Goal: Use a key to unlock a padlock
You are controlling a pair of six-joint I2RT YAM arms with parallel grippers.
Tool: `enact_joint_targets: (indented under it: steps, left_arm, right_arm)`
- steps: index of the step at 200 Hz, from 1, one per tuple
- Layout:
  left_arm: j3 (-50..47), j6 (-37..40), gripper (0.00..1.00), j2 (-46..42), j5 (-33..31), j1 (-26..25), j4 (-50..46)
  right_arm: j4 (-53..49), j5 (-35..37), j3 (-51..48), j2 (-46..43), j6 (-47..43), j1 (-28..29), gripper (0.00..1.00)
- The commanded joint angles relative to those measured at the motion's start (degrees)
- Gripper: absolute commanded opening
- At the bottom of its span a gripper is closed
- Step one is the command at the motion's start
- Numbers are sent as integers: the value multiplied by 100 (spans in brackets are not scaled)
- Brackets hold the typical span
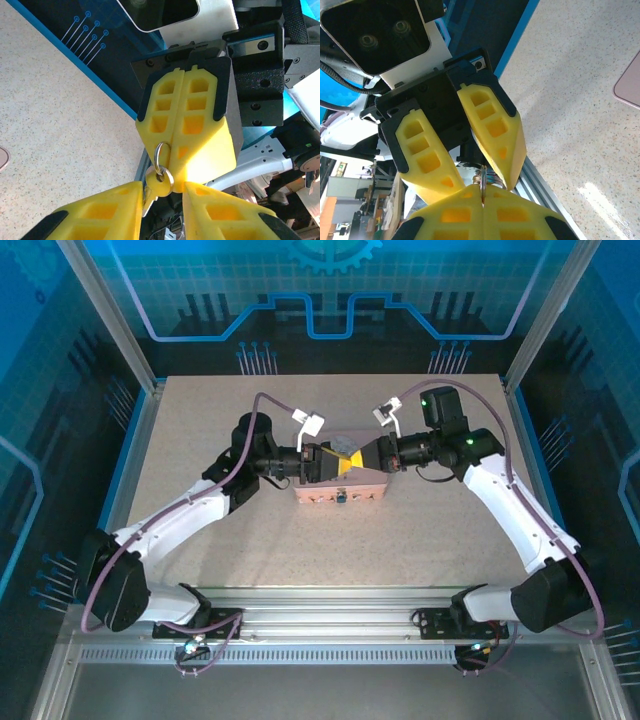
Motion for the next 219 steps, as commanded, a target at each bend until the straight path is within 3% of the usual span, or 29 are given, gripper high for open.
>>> enact_joint_targets:
  steps: [1, 29, 93, 145, 219]
  left_arm:
    - [124, 166, 25, -171, -26, -2, -108]
    - [117, 128, 14, -164, 7, 1, -45]
    - [159, 323, 0, -225, -84, 8, -313]
    - [409, 742, 0, -288, -187, 24, -1088]
    - [332, 761, 2, -314, -199, 26, -1200]
  right_arm:
    - [-161, -192, 6, -143, -102, -45, 2]
    - [-187, -190, 6, -147, -103, -55, 2]
    - [-168, -193, -68, -165, -123, -96, 2]
    - [103, -253, -367, -203, -94, -177, 2]
    - [261, -308, -458, -264, 38, -333, 1]
